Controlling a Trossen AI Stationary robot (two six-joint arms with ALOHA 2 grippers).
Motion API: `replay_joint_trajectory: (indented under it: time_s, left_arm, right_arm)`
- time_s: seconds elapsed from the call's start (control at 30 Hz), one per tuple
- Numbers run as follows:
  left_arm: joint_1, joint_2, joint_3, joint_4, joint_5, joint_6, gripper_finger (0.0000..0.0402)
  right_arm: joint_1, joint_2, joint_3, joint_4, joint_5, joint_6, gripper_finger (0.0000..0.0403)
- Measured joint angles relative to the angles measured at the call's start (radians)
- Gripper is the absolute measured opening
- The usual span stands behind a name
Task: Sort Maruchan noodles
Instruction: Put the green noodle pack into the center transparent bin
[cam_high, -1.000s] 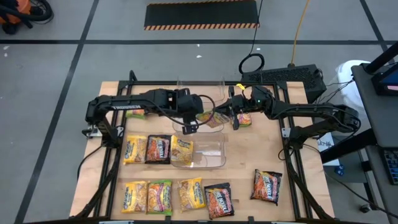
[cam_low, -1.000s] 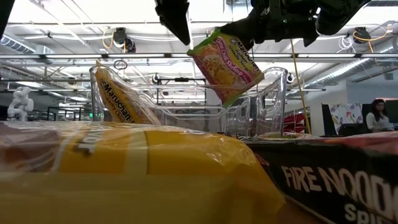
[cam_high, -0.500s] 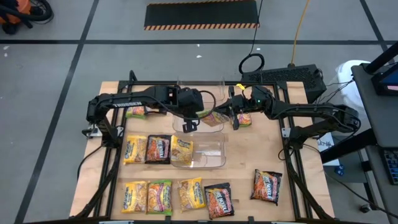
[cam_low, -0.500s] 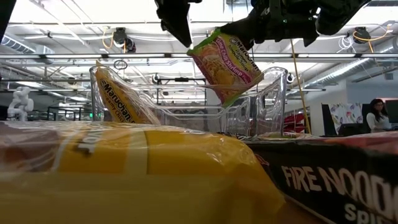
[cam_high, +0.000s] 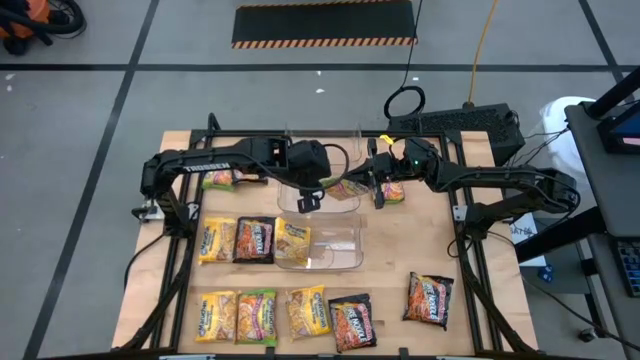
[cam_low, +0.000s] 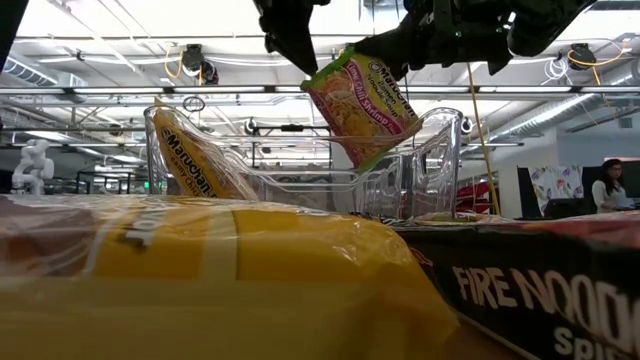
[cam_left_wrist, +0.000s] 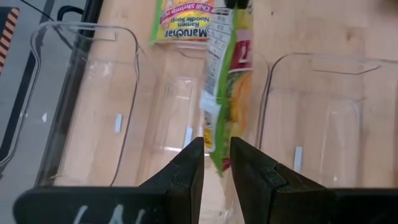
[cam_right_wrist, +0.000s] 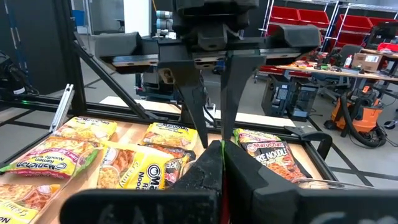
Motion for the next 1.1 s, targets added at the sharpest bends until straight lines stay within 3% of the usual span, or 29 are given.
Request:
replay_joint_trajectory:
  time_s: [1.1]
  left_arm:
    - [0.006,0.043,0.000,-0.009,0.000,-0.024,0.0085]
  right_arm:
    - [0.000,0.000,0.000,0.000,-0.002,0.000,0.0000]
